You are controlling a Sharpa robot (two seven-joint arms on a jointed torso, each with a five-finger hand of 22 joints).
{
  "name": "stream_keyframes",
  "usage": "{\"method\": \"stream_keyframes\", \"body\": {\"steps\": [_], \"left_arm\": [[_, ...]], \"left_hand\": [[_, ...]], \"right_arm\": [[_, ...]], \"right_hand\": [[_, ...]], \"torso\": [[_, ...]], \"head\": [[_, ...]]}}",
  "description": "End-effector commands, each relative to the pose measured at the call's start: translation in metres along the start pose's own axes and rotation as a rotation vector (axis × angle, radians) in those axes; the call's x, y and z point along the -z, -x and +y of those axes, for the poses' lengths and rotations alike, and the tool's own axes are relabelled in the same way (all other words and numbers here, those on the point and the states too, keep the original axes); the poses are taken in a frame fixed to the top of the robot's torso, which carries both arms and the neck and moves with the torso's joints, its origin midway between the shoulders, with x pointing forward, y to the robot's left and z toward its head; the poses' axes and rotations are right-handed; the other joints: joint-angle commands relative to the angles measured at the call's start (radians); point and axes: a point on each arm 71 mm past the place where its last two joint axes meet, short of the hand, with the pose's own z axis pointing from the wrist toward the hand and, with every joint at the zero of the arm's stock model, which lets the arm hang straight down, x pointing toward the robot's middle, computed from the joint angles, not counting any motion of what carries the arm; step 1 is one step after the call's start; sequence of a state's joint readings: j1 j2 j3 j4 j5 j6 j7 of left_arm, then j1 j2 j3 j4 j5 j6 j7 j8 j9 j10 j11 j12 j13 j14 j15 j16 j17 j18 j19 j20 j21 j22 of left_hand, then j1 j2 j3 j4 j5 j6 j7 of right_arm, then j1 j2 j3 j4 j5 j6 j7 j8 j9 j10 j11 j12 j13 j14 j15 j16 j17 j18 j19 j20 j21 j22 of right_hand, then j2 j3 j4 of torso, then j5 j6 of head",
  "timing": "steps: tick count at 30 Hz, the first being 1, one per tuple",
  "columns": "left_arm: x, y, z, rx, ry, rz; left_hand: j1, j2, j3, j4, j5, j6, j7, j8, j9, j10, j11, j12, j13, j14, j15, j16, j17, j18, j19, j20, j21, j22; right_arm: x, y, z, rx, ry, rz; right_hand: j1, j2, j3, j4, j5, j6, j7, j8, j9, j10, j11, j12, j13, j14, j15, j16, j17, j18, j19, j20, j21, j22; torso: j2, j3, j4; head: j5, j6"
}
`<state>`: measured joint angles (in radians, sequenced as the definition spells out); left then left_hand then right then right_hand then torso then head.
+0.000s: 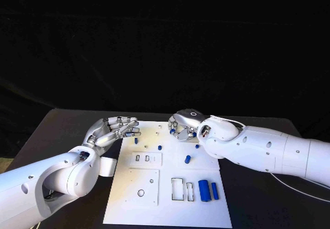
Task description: Assemble the parts on the task board
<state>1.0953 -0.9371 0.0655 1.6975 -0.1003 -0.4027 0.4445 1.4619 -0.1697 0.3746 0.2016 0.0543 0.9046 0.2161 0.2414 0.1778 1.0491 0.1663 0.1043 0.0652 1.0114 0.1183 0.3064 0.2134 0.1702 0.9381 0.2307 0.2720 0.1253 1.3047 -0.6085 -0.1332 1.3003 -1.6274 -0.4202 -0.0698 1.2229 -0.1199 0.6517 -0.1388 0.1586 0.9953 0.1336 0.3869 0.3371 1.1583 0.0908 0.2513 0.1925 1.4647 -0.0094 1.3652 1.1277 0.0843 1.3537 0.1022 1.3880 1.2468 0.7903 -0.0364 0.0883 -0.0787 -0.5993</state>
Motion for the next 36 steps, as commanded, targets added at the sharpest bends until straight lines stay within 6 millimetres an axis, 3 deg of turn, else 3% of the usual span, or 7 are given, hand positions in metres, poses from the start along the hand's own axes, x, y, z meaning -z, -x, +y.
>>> {"method": "stream_keyframes", "body": {"steps": [1,13,21,36], "left_arm": [[0.000,-0.004,-0.001,0.016,-0.004,0.022],[0.001,-0.008,-0.003,0.023,-0.005,0.032],[0.002,-0.008,-0.004,0.024,-0.007,0.033],[0.001,-0.009,-0.005,0.025,-0.008,0.033]], "left_hand": [[-0.007,-0.004,0.007,-0.001,-0.003,-0.007,0.001,-0.007,-0.001,-0.004,0.001,-0.004,-0.001,0.002,0.004,0.004,0.002,0.013,0.008,0.002,0.005,0.000],[-0.008,-0.004,0.009,-0.003,-0.003,-0.010,0.002,-0.009,-0.001,-0.006,0.002,-0.008,-0.001,0.002,0.004,0.005,0.003,0.012,0.008,0.002,0.005,-0.001],[-0.008,-0.004,0.009,-0.003,-0.003,-0.010,0.002,-0.009,-0.001,-0.006,0.002,-0.008,-0.001,0.002,0.004,0.005,0.003,0.012,0.008,0.002,0.005,-0.001],[-0.009,-0.004,0.010,-0.004,-0.003,-0.011,0.003,-0.010,-0.001,-0.007,0.002,-0.010,-0.001,0.001,0.004,0.005,0.004,0.012,0.008,0.002,0.005,-0.001]], "right_arm": [[-0.004,0.005,0.000,0.017,-0.017,-0.070],[-0.019,0.009,0.006,0.028,-0.028,-0.151],[-0.023,0.008,0.010,0.029,-0.023,-0.155],[-0.027,0.004,0.012,0.028,-0.022,-0.128]], "right_hand": [[0.030,0.021,0.008,0.000,0.000,-0.001,0.004,0.004,0.001,0.026,-0.027,0.000,0.022,0.029,-0.003,0.004,0.000,-0.011,0.000,-0.006,0.004,0.000],[0.027,0.018,0.008,0.001,-0.003,-0.004,0.005,0.004,0.003,0.023,-0.026,-0.001,0.022,0.029,-0.002,0.006,0.003,-0.012,0.001,-0.006,0.005,0.002],[0.027,0.018,0.008,0.001,-0.003,-0.004,0.005,0.004,0.003,0.023,-0.026,-0.001,0.022,0.029,-0.002,0.006,0.003,-0.012,0.001,-0.006,0.005,0.002],[0.026,0.017,0.008,0.002,-0.005,-0.005,0.006,0.004,0.004,0.022,-0.025,-0.002,0.022,0.029,-0.001,0.005,-0.001,-0.011,0.000,-0.005,0.005,0.001]], "torso": [[0.002,-0.0033,0.0055],[0.012,-0.0094,0.0188],[0.020,-0.0114,0.0276],[0.029,-0.0124,0.0324]], "head": [[-0.001,0.003],[-0.009,0.007],[-0.012,0.007],[-0.013,0.003]]}}
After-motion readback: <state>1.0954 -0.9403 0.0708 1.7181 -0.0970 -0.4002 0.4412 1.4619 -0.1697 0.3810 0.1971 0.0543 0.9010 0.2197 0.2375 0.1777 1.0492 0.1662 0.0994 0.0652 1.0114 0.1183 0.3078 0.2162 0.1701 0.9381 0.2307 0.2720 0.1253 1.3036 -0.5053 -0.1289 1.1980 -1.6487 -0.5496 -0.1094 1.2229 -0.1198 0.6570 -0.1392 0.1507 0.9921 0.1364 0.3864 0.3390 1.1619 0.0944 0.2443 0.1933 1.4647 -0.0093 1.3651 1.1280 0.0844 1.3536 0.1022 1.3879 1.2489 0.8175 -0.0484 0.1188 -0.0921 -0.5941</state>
